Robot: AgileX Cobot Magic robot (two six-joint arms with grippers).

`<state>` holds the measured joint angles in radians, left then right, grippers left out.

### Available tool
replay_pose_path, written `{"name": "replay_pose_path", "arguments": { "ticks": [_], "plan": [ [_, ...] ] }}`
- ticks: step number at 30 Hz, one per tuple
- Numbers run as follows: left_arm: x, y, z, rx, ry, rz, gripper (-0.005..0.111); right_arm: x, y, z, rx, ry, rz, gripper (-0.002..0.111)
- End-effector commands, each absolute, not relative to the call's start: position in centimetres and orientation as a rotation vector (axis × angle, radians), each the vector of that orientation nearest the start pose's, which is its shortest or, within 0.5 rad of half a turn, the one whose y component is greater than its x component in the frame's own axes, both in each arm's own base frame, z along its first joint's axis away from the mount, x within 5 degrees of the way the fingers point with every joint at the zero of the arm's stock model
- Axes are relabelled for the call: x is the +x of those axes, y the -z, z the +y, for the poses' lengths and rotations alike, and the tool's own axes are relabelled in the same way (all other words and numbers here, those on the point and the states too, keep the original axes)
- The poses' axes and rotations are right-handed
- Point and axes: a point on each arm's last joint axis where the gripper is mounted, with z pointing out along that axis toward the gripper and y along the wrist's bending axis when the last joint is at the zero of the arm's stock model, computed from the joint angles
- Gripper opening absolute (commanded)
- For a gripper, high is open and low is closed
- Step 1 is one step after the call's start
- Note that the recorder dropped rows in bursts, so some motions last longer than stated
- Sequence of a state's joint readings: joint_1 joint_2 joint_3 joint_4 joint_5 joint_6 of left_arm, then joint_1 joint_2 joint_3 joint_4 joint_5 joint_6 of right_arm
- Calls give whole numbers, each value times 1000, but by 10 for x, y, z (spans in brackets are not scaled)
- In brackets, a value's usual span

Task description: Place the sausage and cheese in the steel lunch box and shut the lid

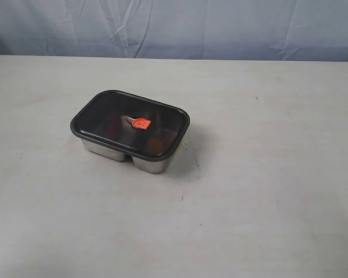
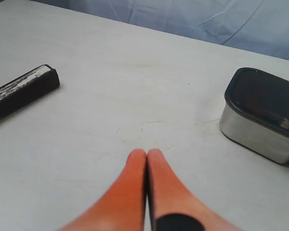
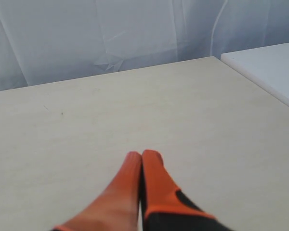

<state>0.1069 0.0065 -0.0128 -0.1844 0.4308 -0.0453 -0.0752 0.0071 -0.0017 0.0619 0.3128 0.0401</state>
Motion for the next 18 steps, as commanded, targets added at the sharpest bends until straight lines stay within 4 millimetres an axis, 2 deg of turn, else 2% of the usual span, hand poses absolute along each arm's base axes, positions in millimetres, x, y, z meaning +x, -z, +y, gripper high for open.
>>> {"name": "replay_pose_path", "arguments": {
  "ticks": [1, 5, 18],
  "plan": [
    [52, -178, -1, -251, 138, 1878, 0, 54, -186, -3, 144, -27, 1783, -1],
    [56, -194, 3, -254, 118, 1675, 0, 54, -185, -3, 144, -27, 1785, -1],
    [56, -193, 2, -253, 118, 1691, 0, 54, -185, -3, 144, -27, 1785, -1]
  ]
}}
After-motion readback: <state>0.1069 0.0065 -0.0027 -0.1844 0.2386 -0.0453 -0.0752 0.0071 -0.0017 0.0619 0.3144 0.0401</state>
